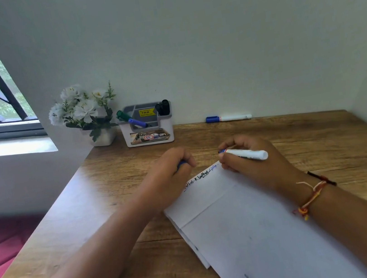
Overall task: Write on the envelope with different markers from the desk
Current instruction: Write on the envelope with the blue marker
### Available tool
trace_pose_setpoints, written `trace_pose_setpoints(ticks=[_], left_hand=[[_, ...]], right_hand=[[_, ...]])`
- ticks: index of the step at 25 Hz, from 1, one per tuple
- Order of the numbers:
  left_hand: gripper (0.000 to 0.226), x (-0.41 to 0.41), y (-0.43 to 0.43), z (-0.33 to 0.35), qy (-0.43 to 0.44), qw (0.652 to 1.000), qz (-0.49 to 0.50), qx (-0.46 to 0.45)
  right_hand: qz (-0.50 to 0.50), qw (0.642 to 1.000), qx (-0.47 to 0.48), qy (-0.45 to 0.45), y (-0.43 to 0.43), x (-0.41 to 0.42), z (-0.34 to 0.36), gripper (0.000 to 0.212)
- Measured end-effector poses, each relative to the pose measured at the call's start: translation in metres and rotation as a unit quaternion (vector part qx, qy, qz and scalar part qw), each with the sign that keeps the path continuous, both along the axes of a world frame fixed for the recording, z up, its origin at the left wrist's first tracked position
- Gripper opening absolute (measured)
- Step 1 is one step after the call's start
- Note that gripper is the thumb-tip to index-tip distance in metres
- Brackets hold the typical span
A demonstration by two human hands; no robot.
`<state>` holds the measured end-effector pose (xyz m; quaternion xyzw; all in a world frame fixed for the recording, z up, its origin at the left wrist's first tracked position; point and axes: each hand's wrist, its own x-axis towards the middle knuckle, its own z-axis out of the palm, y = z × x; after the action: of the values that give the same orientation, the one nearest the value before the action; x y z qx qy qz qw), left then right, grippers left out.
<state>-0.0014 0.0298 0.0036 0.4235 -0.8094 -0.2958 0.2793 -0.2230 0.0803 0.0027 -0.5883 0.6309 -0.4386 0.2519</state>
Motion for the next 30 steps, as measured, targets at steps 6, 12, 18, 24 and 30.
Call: trace_pose_setpoints(ticks=[6, 12, 18, 24, 30], left_hand=[[0.030, 0.000, -0.005, -0.002, -0.146, 0.988, -0.040, -0.036], [0.055, -0.004, -0.008, -0.007, -0.253, 0.962, -0.080, -0.055], [0.058, -0.003, -0.012, -0.011, -0.248, 0.963, -0.083, -0.069], [0.060, -0.004, -0.013, -0.013, -0.246, 0.963, -0.079, -0.071], [0.060, -0.004, -0.014, -0.014, -0.245, 0.963, -0.081, -0.073]], right_hand=[[0.045, 0.999, -0.003, 0.010, -0.003, 0.001, -0.005, 0.012], [-0.027, 0.997, 0.050, -0.057, -0.011, 0.001, -0.005, 0.009], [-0.041, 0.995, 0.062, -0.073, -0.010, 0.000, -0.008, 0.005], [-0.067, 0.994, 0.074, -0.051, -0.012, 0.004, -0.009, 0.015], [-0.051, 0.996, 0.067, -0.008, -0.012, 0.007, -0.009, 0.002]])
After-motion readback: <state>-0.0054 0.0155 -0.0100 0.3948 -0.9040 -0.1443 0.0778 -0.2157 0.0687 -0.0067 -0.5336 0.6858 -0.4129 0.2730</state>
